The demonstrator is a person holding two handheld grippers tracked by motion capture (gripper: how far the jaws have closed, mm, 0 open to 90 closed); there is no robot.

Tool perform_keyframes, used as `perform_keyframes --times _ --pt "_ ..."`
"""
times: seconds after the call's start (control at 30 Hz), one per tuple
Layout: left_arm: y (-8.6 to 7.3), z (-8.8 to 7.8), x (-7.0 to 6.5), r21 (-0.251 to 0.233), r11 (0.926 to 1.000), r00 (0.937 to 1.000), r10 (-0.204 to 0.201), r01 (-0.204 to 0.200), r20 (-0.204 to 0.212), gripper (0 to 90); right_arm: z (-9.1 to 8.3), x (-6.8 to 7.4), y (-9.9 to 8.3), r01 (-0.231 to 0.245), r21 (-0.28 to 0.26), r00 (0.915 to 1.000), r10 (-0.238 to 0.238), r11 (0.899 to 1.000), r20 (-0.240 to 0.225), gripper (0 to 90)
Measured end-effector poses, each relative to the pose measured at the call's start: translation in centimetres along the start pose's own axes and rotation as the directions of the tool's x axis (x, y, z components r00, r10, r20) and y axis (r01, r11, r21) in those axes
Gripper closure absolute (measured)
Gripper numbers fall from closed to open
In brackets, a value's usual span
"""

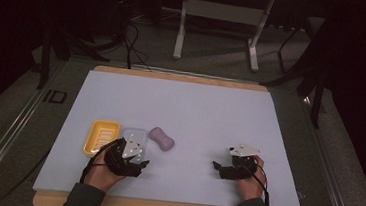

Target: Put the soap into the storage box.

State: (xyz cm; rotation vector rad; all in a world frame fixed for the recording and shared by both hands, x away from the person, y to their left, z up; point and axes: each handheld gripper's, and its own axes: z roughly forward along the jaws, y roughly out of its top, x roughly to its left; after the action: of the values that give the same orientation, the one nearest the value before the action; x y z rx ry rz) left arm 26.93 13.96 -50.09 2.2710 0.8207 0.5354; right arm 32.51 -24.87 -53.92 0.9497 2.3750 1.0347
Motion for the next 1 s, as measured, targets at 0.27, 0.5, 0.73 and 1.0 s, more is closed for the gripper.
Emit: perform_keyframes --times 0.27,0.5,0.73,1.0 --pt "-0.2 -0.1 0.3 -0.005 0.9998 0.9996 -0.02 0.02 0.021 35.0 -0.4 0.1 -0.2 0.009 -0.053 0.9999 -0.008 0.999 0.01 14.4" --pt "-0.3 -0.3 0.7 -0.014 0.9996 0.9983 -0.023 0.024 0.054 37.1 -0.8 -0.3 -0.4 -0.02 -0.094 0.9992 0.017 0.995 -0.035 14.3" --pt "0.0 -0.4 0.9 0.008 0.9999 0.9968 0.011 -0.012 0.079 38.2 -0.9 -0.2 -0.5 -0.015 -0.108 0.9996 0.012 0.994 -0.027 14.3" --pt "0.8 -0.7 1.5 0.024 0.9984 0.9906 0.048 -0.051 0.128 41.4 -1.0 -0.2 -0.6 -0.018 -0.117 0.9996 0.016 0.993 -0.024 14.3"
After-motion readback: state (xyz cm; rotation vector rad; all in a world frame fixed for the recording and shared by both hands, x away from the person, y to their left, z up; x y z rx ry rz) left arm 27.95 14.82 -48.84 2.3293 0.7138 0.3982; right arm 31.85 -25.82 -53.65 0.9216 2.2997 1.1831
